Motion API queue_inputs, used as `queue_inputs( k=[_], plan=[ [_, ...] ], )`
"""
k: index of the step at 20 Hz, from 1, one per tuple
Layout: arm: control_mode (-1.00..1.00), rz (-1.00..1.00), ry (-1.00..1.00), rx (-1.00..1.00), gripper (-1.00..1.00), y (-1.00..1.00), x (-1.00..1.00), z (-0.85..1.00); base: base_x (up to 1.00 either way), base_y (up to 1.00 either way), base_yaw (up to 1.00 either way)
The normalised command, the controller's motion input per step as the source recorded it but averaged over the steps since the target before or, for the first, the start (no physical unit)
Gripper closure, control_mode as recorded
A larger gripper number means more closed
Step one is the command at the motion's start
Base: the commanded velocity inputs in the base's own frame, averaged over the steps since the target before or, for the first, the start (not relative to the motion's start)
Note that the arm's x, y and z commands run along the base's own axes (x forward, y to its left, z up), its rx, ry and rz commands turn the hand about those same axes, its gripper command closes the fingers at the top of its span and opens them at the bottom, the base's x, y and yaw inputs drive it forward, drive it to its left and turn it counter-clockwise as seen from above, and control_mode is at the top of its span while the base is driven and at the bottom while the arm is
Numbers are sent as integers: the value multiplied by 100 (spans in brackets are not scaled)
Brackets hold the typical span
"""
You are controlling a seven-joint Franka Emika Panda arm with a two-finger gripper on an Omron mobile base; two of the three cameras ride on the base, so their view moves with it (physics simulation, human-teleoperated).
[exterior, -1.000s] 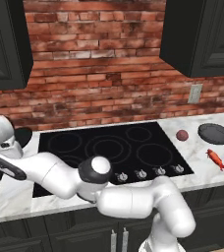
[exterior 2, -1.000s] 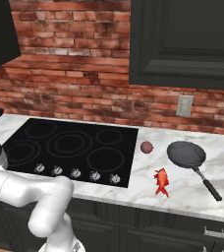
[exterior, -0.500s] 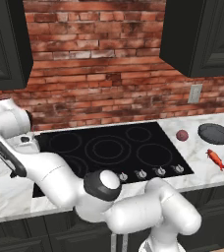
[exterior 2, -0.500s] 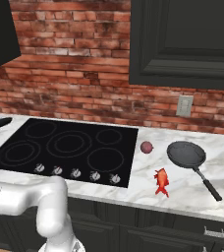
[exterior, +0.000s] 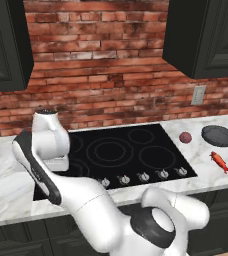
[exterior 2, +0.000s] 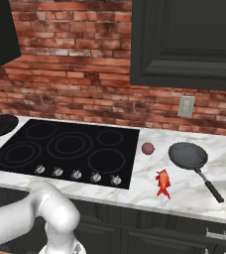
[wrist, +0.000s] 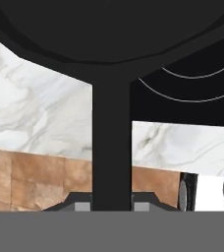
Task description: Place both pans onto different burners. Then place the onion and the fish on different pans.
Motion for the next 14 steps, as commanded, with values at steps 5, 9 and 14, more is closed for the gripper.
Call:
queue_inputs(
  k=[5,9,14],
  plan=[
    [-100,0,0,9,100,-57,-4,32,0,0,0],
    [-100,0,14,4,100,-42,5,41,0,0,0],
    [-100,0,35,0,100,-22,19,14,0,0,0]
  ],
)
